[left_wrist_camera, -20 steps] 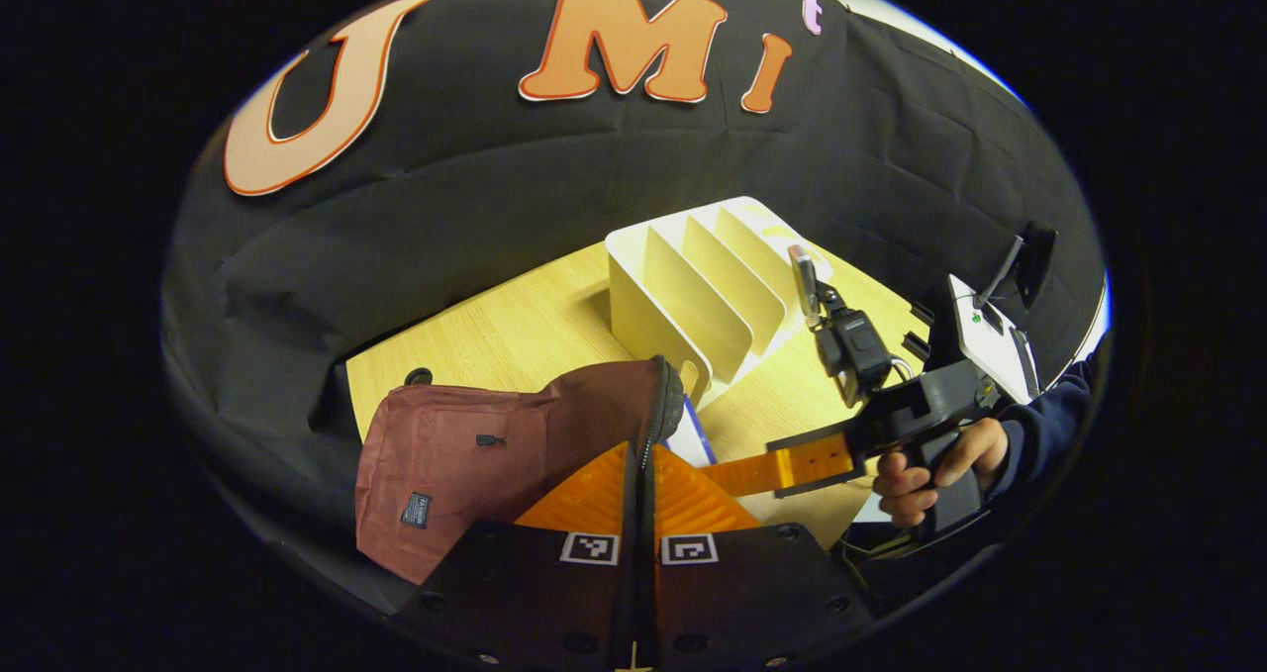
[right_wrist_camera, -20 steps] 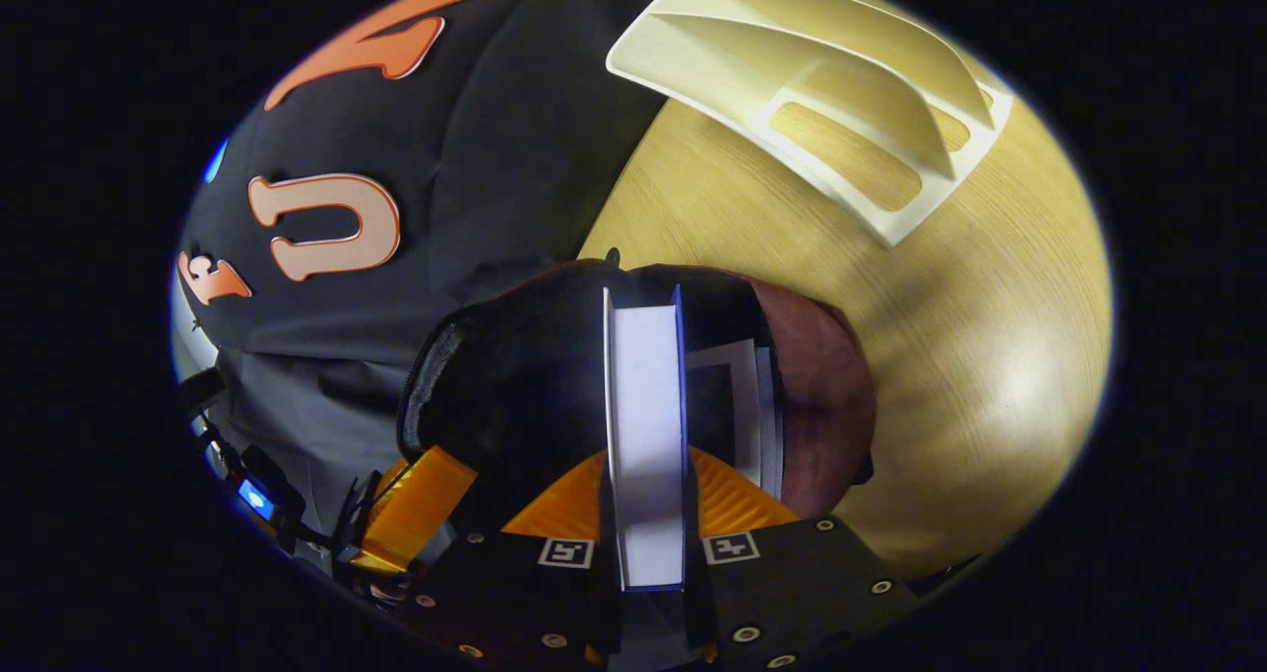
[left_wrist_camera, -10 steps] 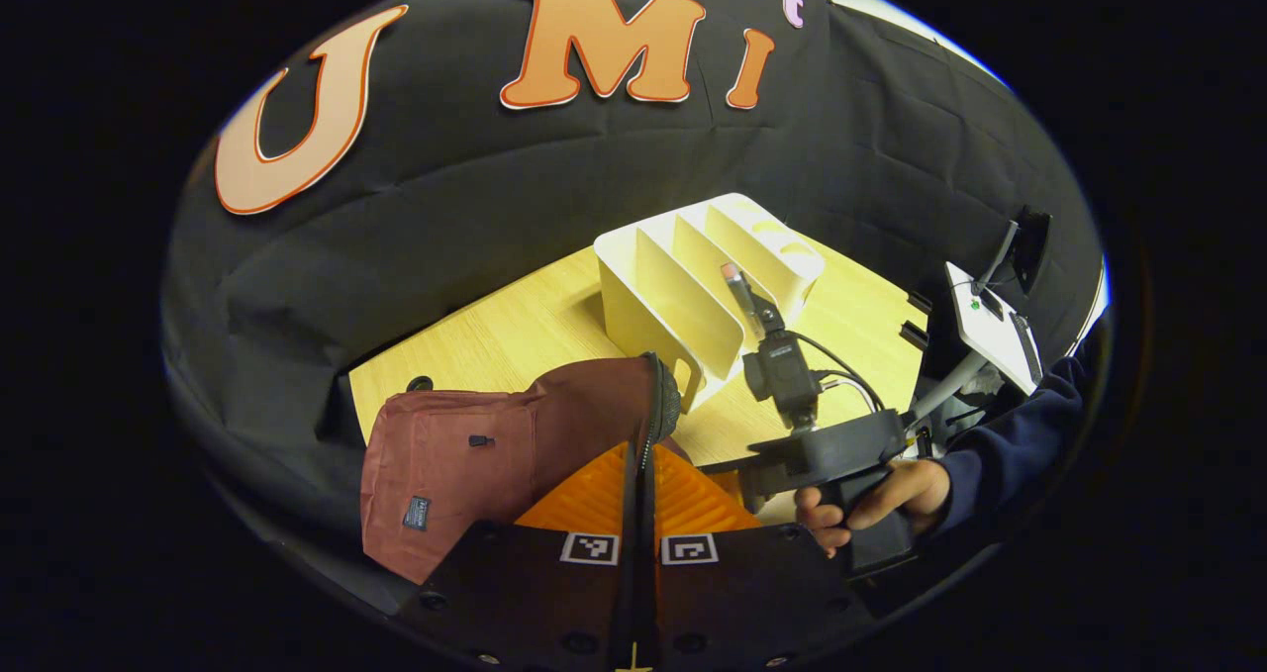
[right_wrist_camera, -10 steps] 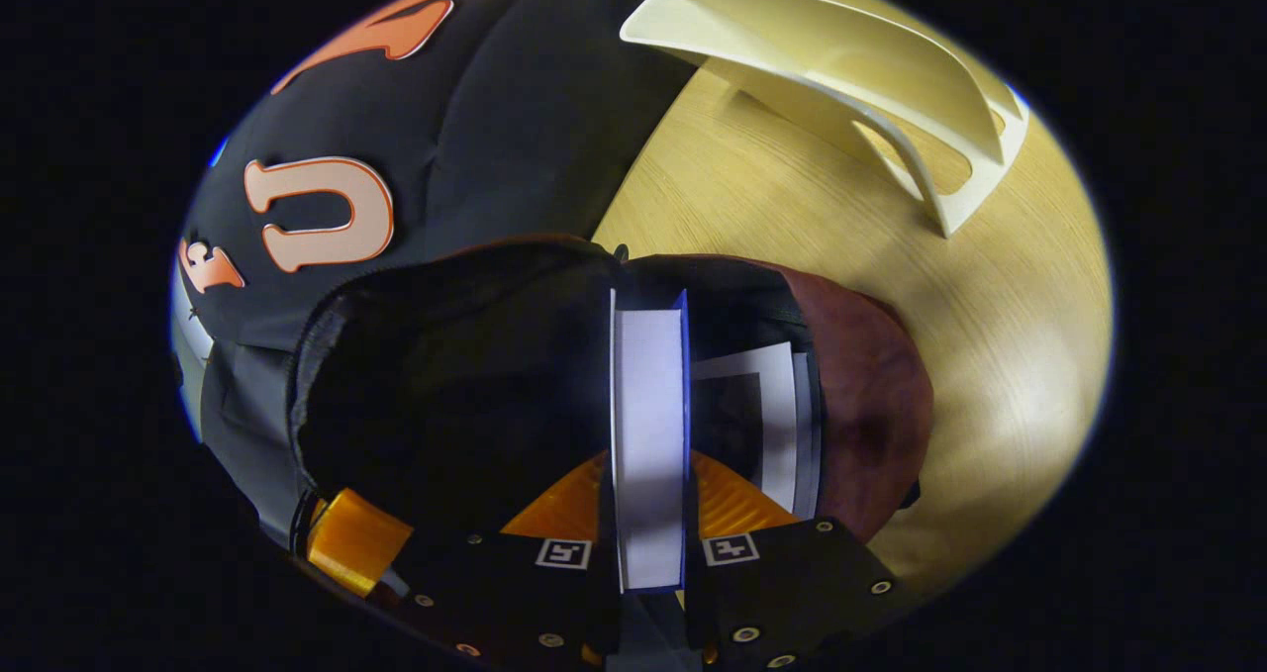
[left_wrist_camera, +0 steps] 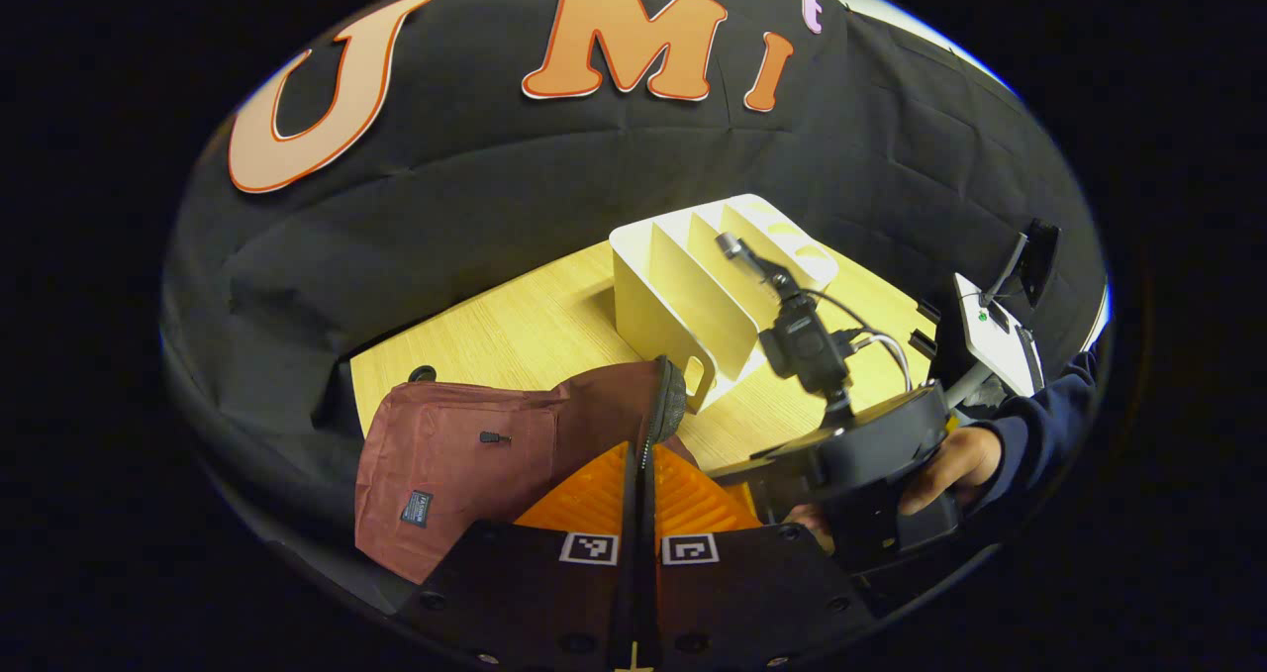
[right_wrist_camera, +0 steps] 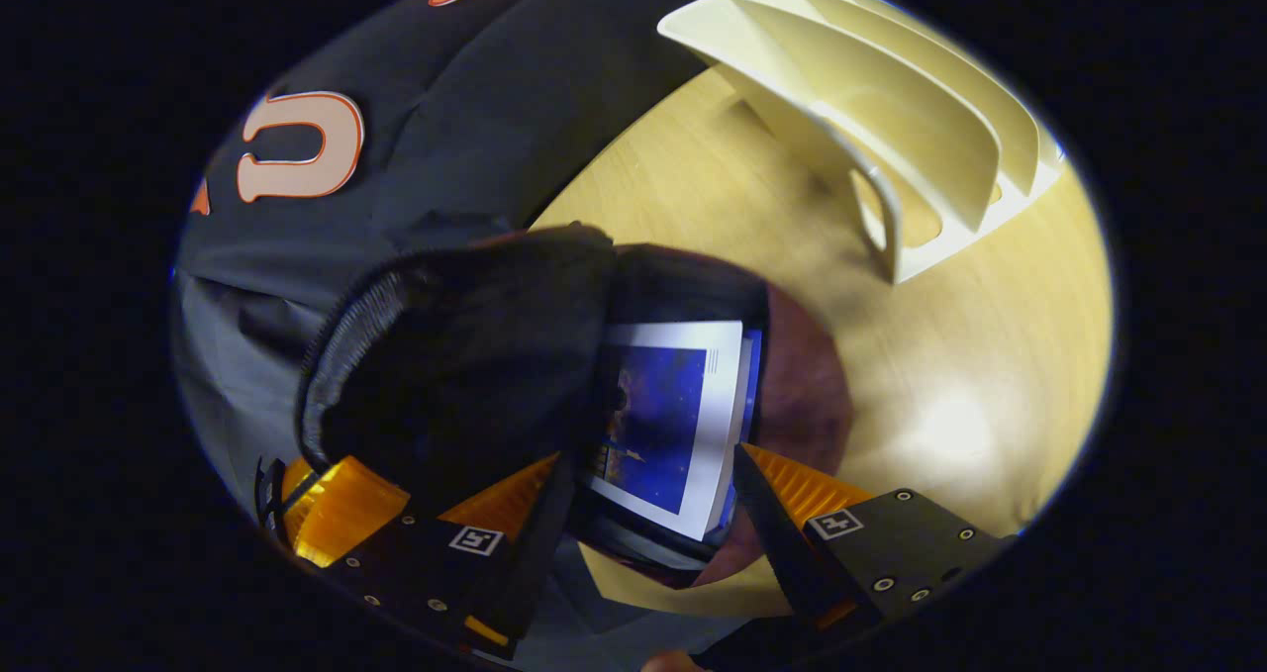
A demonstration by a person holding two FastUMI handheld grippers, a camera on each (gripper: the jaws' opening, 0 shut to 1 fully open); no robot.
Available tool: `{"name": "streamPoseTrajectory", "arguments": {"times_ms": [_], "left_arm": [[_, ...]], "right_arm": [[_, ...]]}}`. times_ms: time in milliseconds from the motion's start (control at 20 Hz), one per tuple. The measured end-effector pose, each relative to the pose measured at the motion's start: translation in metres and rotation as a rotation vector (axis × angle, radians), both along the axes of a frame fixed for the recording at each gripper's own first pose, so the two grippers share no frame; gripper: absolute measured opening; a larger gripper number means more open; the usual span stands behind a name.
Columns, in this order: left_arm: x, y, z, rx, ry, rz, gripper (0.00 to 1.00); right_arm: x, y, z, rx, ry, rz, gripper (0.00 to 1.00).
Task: Open the schoolbag, grab two books from the bookshelf and put them into the schoolbag.
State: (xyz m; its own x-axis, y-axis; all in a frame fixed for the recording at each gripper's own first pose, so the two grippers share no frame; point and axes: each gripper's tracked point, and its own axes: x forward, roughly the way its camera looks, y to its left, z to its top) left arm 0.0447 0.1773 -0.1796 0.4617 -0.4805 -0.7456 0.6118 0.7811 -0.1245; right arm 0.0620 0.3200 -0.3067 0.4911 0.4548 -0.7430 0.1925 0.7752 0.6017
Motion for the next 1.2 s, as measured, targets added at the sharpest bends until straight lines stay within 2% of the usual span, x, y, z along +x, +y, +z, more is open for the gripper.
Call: {"name": "streamPoseTrajectory", "arguments": {"times_ms": [150,250,450,650,700,750,800,900,950,1000,1100,1200], "left_arm": [[-0.001,0.002,-0.003,-0.003,0.004,0.011,0.02],[-0.002,-0.002,-0.005,-0.009,0.005,0.007,0.03],[-0.01,-0.015,-0.006,-0.017,-0.013,-0.031,0.11],[-0.024,-0.044,-0.003,-0.078,-0.025,-0.077,0.31],[-0.027,-0.051,-0.002,-0.088,-0.026,-0.091,0.48],[-0.029,-0.056,-0.003,-0.094,-0.028,-0.098,0.52],[-0.03,-0.061,-0.004,-0.1,-0.028,-0.1,0.6],[-0.029,-0.073,-0.001,-0.117,-0.036,-0.089,0.67],[-0.028,-0.078,0.003,-0.125,-0.05,-0.079,0.75],[-0.024,-0.084,0.007,-0.13,-0.066,-0.065,0.87],[-0.02,-0.096,0.018,-0.139,-0.098,-0.031,0.96],[-0.013,-0.109,0.03,-0.139,-0.15,0.022,0.98]], "right_arm": [[0.006,-0.038,0.02,-0.031,-0.045,-0.049,0.97],[0.009,-0.062,0.033,-0.088,-0.101,-0.075,0.97],[0.012,-0.109,0.068,-0.211,-0.215,-0.115,0.97],[0.012,-0.15,0.094,-0.299,-0.291,-0.186,0.97],[0.012,-0.161,0.1,-0.326,-0.303,-0.206,0.97],[0.009,-0.174,0.106,-0.351,-0.32,-0.224,0.97],[0.007,-0.186,0.111,-0.377,-0.336,-0.24,0.97],[0.004,-0.206,0.124,-0.427,-0.37,-0.26,0.97],[0.003,-0.214,0.132,-0.452,-0.393,-0.261,0.97],[0.003,-0.224,0.14,-0.485,-0.419,-0.264,0.98],[0.005,-0.24,0.154,-0.541,-0.475,-0.254,0.97],[0.007,-0.255,0.17,-0.582,-0.531,-0.239,0.97]]}}
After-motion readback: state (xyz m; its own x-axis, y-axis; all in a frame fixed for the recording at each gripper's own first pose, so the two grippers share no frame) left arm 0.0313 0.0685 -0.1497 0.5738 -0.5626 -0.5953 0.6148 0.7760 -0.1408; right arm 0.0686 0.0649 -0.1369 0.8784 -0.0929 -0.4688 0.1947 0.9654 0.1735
